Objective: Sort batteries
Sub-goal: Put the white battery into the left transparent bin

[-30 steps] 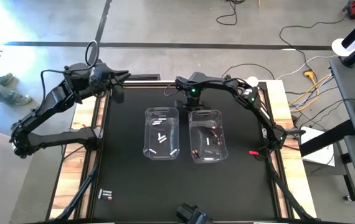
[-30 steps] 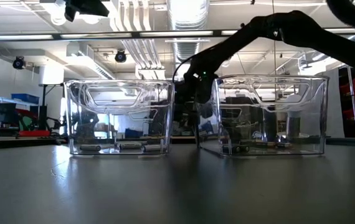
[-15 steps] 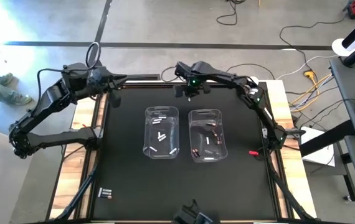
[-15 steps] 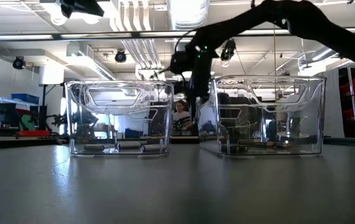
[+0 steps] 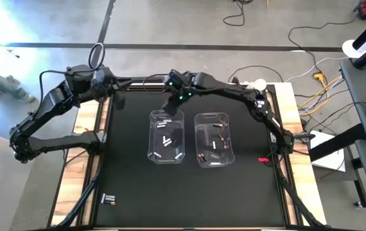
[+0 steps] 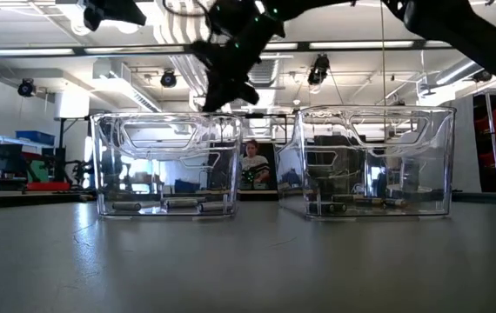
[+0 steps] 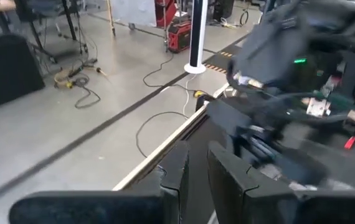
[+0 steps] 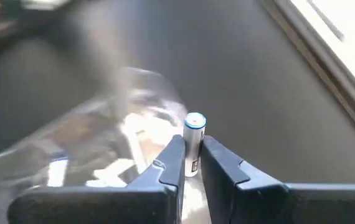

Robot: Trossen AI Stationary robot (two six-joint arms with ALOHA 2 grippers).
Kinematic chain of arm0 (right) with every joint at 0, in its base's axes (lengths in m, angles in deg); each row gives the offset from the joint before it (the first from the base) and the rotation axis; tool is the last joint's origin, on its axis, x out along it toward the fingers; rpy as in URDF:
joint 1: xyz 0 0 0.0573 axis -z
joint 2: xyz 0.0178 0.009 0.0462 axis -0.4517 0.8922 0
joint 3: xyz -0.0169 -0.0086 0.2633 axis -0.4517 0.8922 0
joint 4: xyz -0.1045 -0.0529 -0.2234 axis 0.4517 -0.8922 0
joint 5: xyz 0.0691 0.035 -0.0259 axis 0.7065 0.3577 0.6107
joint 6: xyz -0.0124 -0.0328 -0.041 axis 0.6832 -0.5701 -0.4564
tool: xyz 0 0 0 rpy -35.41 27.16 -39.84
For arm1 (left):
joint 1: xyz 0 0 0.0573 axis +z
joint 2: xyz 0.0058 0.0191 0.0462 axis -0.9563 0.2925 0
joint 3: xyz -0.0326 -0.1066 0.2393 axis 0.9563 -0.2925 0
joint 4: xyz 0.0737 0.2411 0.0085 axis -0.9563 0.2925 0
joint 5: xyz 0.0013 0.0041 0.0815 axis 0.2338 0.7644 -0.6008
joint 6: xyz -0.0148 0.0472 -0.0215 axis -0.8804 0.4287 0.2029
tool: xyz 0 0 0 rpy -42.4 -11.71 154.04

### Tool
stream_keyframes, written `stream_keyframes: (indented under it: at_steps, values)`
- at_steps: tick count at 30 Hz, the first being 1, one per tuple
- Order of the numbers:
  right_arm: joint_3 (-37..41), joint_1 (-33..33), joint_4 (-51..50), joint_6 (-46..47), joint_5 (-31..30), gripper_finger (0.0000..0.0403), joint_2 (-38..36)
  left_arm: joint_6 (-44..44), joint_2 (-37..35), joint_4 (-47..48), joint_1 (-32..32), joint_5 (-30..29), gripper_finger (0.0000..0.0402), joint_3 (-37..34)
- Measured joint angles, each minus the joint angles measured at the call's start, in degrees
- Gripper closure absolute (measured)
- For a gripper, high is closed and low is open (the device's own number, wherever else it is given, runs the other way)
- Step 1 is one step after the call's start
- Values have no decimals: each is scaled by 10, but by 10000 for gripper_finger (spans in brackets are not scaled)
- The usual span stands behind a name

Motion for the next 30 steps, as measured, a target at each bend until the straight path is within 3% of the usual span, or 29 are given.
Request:
stream_keyframes:
  at_steps: [4,11,24,27,30]
  values:
    - [1,-32,24,-70,74,369,7,-52,1,-10,0,0,363,0]
    - [9,-57,19,-83,103,369,60,-117,-4,-36,0,0,363,0]
    - [9,-83,18,-132,97,369,136,-240,-5,-42,-1,16,363,38]
    - [9,-86,18,-123,60,369,147,-234,-9,-35,-2,59,363,42]
    - [9,-88,17,-136,38,369,148,-212,-11,-7,-2,59,363,43]
